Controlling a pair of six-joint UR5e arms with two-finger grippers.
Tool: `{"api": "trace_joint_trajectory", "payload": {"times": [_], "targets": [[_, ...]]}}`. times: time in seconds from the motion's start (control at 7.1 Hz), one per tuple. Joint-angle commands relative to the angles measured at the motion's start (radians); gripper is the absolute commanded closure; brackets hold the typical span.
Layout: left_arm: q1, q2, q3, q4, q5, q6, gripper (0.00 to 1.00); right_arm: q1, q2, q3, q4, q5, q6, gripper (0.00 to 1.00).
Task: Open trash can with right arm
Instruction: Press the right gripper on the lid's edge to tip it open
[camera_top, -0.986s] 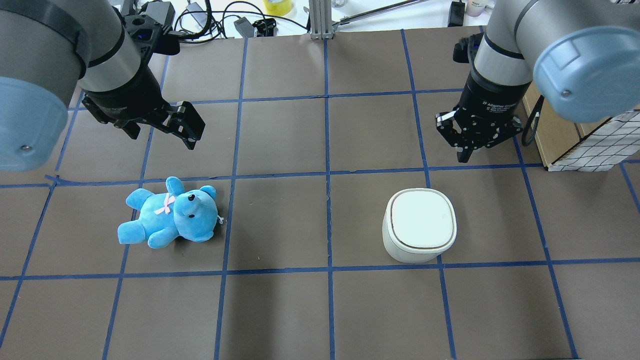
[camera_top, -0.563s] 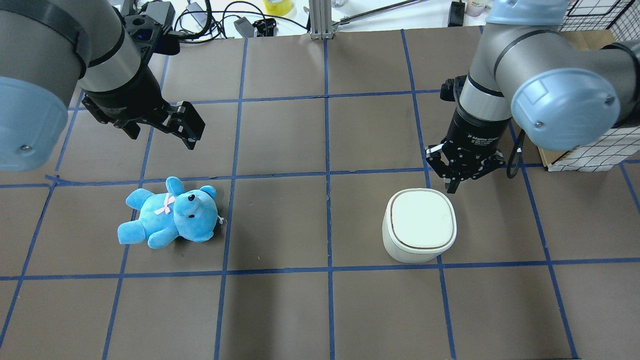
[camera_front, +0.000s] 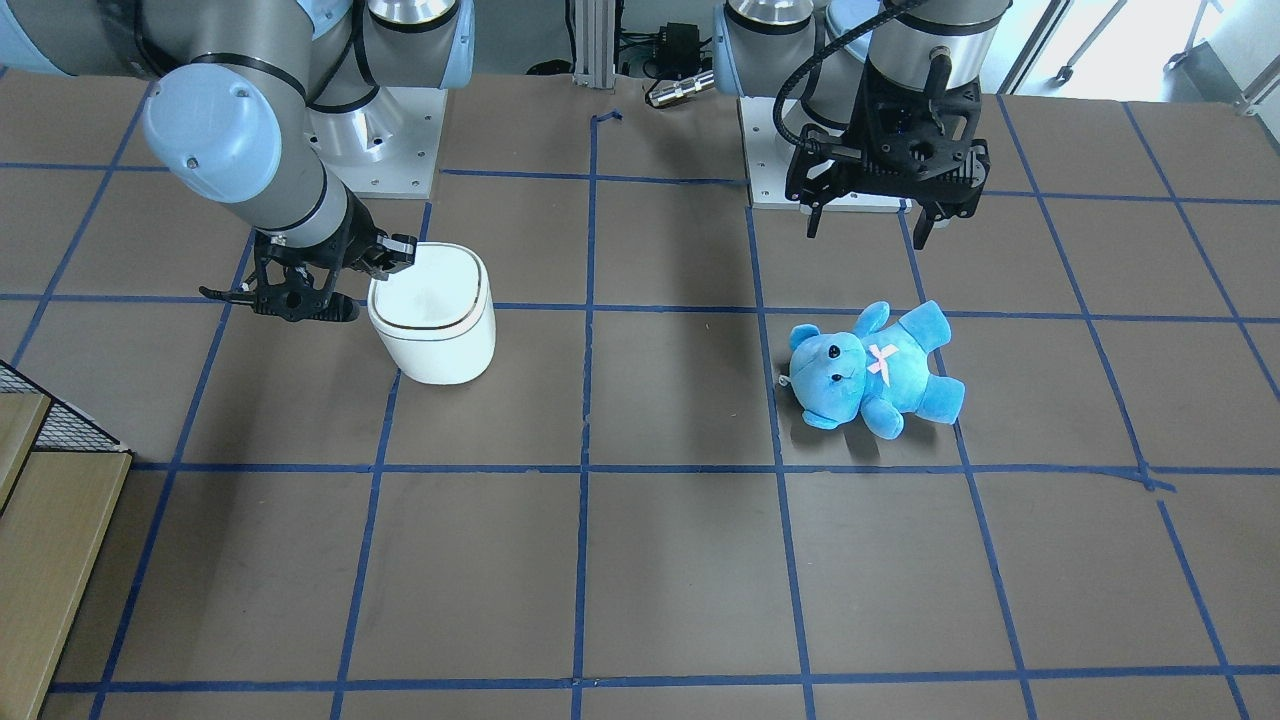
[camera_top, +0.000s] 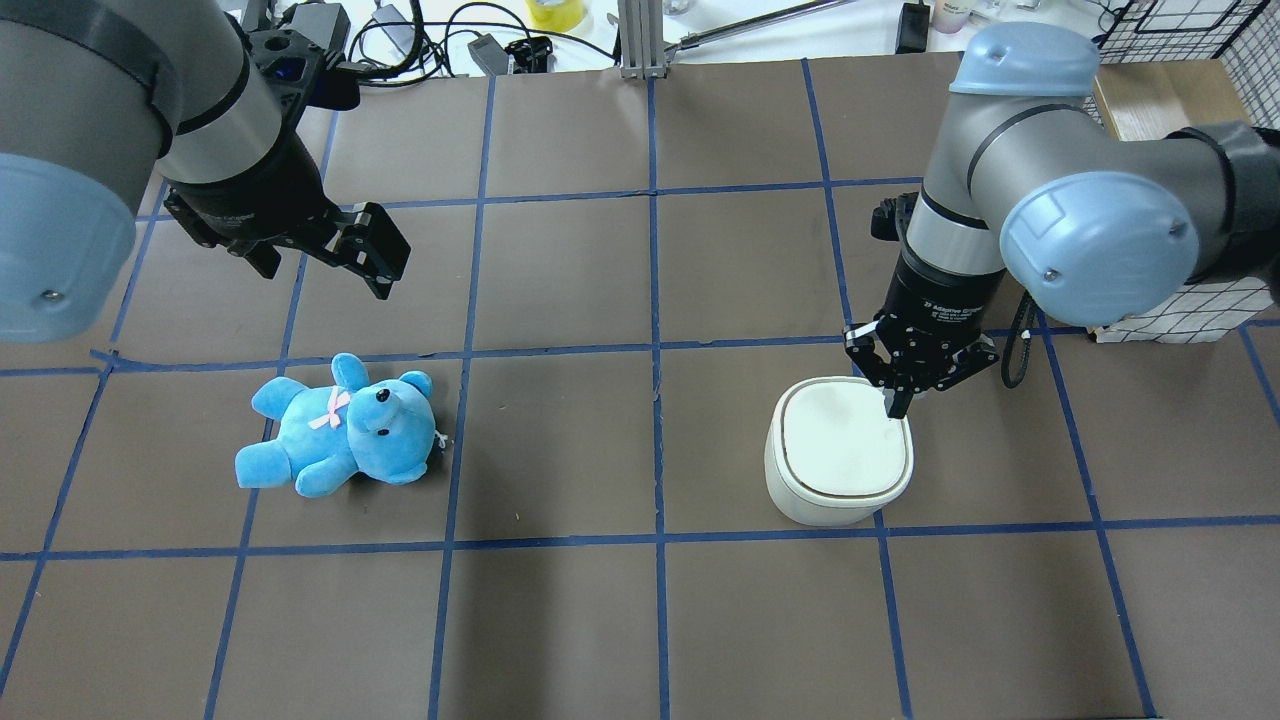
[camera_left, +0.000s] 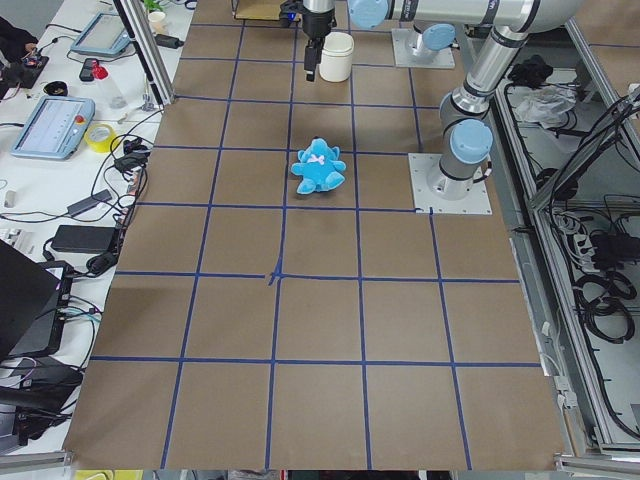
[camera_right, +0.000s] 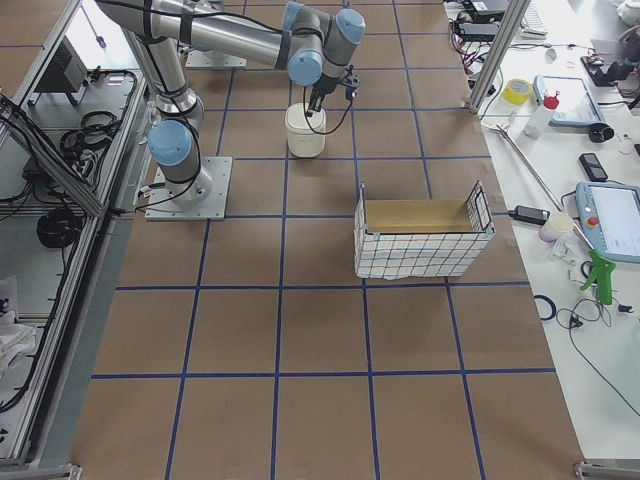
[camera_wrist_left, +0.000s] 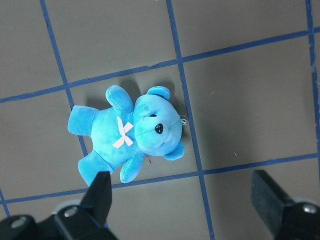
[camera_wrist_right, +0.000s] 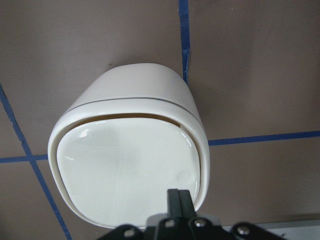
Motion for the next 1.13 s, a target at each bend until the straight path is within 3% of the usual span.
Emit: {"api": "trace_joint_trajectory", "payload": {"times": [0.0,0.99], "targets": [[0.000,0.000,0.000,0.000,0.000,0.000,0.00,0.000,0.020,0.011,-0.006,-0.001,0.001,1.00],[0.000,0.000,0.000,0.000,0.000,0.000,0.00,0.000,0.045,0.050,-0.046,-0.001,0.007,1.00]]}}
